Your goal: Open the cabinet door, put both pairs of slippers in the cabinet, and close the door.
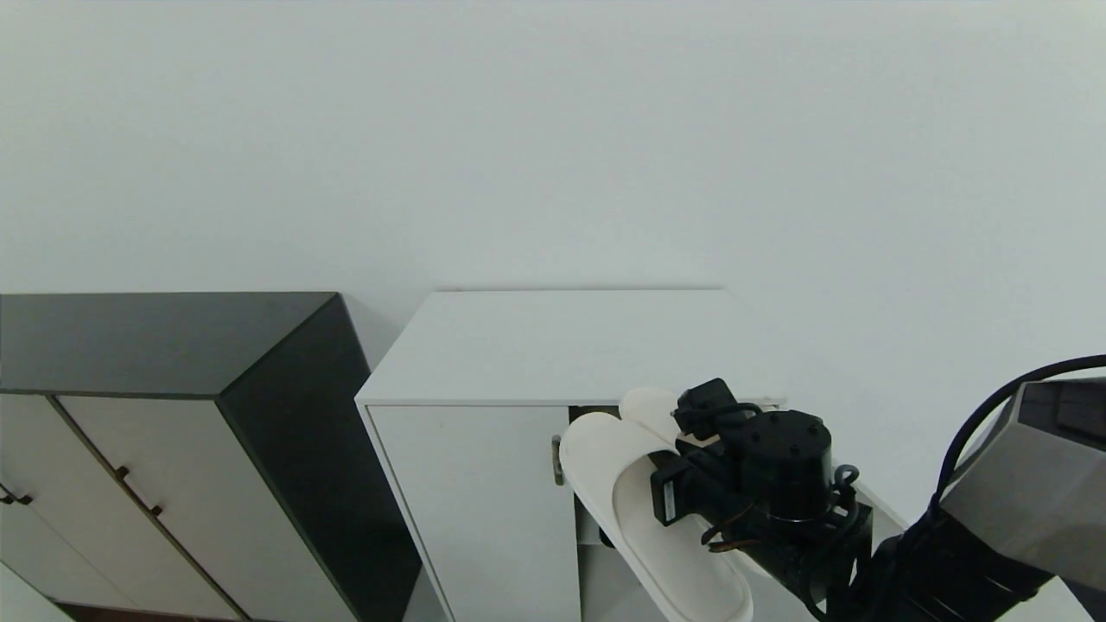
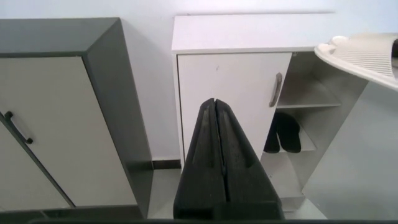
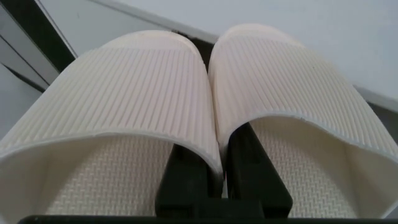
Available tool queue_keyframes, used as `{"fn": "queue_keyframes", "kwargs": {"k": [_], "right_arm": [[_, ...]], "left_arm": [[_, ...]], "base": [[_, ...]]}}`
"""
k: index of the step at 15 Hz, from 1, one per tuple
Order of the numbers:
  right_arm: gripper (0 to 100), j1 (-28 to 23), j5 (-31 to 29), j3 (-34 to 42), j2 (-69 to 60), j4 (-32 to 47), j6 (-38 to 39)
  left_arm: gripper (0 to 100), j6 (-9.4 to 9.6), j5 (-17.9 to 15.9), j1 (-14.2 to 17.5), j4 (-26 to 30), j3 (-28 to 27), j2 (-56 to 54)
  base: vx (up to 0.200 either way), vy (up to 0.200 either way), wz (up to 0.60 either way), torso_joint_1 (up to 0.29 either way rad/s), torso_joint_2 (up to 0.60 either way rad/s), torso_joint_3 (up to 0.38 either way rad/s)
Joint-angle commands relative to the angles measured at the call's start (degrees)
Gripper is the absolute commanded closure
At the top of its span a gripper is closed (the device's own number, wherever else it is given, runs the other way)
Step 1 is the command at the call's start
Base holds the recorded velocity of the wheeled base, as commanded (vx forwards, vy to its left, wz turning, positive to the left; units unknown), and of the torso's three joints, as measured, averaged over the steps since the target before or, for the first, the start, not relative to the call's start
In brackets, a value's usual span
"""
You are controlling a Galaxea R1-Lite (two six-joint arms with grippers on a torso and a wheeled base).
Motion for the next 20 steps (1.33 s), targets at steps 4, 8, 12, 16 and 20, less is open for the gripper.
{"fn": "queue_keyframes", "kwargs": {"k": [4,8,12,16,20], "right_arm": [[100,0.0,-0.2,6.3,-2.9,-4.7,-2.7],[100,1.5,-0.2,10.0,-2.3,-9.2,-3.2],[100,2.4,-0.2,10.8,-2.2,-11.3,-3.2],[100,2.2,-0.2,10.8,-2.1,-11.3,-3.2],[100,2.1,-0.2,10.9,-1.7,-11.7,-3.2]], "left_arm": [[100,-0.01,-0.1,0.1,0.0,0.0,0.1],[100,0.08,-0.1,0.0,0.0,0.0,0.1],[100,-0.01,-0.1,0.0,0.0,0.0,0.1],[100,-0.01,-0.1,0.0,0.0,0.0,0.1],[100,-0.01,0.0,0.1,0.0,0.0,0.1]], "base": [[0.000,0.000,0.00,-0.163,0.38,0.212],[0.000,0.000,0.00,-0.211,0.48,0.270],[0.000,0.000,0.00,-0.231,0.55,0.318],[0.000,0.000,0.00,-0.207,0.53,0.315],[0.000,0.000,0.00,-0.183,0.51,0.315]]}}
